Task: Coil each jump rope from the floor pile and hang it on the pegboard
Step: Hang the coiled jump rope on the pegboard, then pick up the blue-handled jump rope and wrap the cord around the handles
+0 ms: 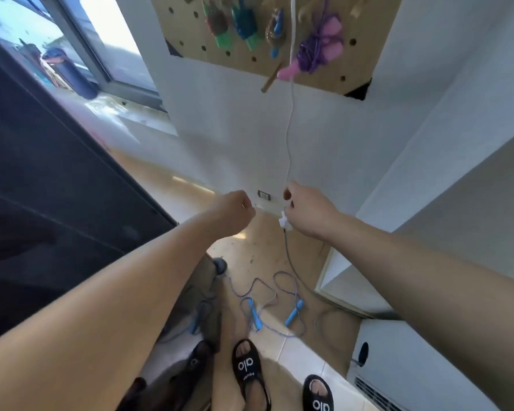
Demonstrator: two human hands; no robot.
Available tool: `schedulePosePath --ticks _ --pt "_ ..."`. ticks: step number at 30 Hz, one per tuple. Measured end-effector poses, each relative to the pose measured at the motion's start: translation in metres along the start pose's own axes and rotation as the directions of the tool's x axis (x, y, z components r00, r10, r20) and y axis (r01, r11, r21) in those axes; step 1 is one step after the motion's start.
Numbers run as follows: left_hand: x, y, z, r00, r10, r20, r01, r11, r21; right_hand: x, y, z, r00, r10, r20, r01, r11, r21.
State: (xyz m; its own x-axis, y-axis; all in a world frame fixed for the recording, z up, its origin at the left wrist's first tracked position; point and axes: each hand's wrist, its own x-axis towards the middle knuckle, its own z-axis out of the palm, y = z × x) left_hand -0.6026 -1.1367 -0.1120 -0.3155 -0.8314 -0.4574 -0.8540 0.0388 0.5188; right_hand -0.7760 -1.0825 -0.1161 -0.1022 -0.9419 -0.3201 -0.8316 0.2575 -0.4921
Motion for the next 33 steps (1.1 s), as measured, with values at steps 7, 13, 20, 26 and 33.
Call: schedulePosePath --ticks 7,13,20,26,33 --pt "-0.044 -0.033 0.092 0.997 -0.06 0.046 0.058 0.998 0.024 -0.038 0.056 0.083 0.99 0.024 0.142 -0.029 0.999 0.03" --pt "-0.034 -0.088 0.162 0.984 -0.156 0.091 0.151 0.987 0.055 -0.051 0.096 0.16 0.974 0.099 0.204 -0.116 0.99 0.074" --pt "0.019 -0.196 0.299 0.966 -0.209 0.152 0.208 0.978 0.024 -0.022 0.168 0.32 0.931 0.246 0.27 -0.278 0.956 0.089" --pt "0.066 -0.303 0.451 0.937 -0.256 0.237 0.26 0.965 0.014 0.002 0.251 0.498 0.876 0.294 0.383 -0.339 0.939 0.055" --pt "0.132 -0.421 0.612 0.896 -0.326 0.3 0.353 0.935 -0.039 0.048 0.339 0.675 0.868 0.307 0.39 -0.296 0.951 -0.09"
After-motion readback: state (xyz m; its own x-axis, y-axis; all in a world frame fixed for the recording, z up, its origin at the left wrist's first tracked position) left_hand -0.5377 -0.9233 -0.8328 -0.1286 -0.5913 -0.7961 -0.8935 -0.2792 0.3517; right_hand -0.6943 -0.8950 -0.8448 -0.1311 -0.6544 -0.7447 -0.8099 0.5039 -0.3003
